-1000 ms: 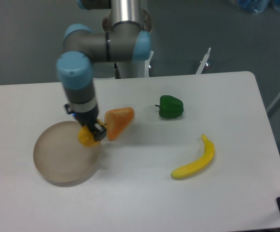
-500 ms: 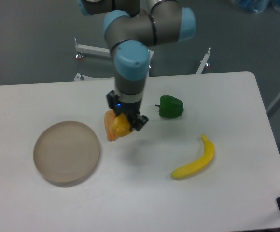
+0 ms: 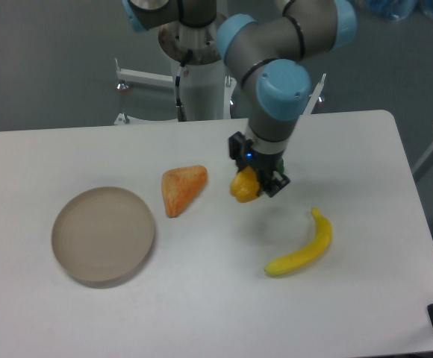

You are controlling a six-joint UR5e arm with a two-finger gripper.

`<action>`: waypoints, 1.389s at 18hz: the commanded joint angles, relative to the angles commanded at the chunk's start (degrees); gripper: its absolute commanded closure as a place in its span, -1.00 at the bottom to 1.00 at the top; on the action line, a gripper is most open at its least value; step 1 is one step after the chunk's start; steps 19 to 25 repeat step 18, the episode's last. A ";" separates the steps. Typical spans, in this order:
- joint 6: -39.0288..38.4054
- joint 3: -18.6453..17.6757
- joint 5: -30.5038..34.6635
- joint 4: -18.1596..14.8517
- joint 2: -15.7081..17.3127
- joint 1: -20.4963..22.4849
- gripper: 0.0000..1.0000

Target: Pick up the yellow pepper from the plate

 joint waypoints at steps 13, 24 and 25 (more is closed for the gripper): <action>2.12 4.22 0.18 0.00 -3.34 -0.08 0.33; 2.21 3.96 0.18 0.09 -3.17 -0.08 0.33; 2.21 3.96 0.18 0.09 -3.17 -0.08 0.33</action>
